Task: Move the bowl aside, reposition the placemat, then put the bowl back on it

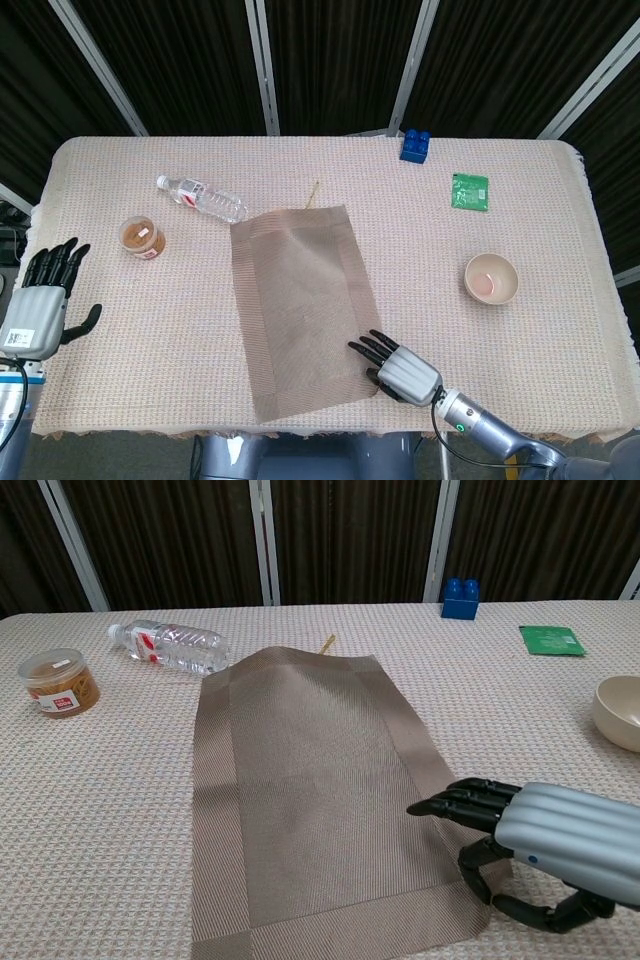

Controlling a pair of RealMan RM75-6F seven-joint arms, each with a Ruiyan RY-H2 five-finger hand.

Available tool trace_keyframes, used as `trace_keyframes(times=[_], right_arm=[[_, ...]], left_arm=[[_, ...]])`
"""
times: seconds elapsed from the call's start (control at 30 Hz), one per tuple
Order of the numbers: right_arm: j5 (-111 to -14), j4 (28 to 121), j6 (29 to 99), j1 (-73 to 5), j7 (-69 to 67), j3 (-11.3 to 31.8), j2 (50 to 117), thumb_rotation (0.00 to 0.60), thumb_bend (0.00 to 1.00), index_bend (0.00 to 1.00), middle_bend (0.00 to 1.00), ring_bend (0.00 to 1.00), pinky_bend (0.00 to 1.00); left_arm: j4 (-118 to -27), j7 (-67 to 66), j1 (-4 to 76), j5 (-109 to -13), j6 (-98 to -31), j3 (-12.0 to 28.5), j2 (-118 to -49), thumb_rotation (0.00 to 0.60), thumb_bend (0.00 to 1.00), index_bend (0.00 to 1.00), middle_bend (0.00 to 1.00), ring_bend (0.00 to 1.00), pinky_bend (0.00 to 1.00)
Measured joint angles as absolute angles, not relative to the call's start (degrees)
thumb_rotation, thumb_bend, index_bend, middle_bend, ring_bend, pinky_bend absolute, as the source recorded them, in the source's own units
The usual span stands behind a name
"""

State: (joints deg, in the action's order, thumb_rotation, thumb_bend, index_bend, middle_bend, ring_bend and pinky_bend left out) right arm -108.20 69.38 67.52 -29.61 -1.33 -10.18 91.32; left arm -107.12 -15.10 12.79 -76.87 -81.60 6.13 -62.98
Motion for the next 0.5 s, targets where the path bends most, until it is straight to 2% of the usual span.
trace_keyframes(times=[0.3,0.5], right_arm=[[-109.4,69.6,70.9,-29.2,-2.6,-10.9,90.9,0.600,0.44,0.65,0.00,0.00,0.00],[-111.2,71.4,74.4,-28.4,-0.9,-12.1,87.3,0.600,0.45,0.65,0.00,0.00,0.00]], left_arm=[[-107.6,-15.4,12.4,-77.6,-82.0,5.8,-63.1,0.600,0.37,0.00,0.00,0.00,0.00],[-108.1,-15.8,12.0,-78.5,-82.6,5.4,-63.3,0.600,0.37,0.00,0.00,0.00,0.00]])
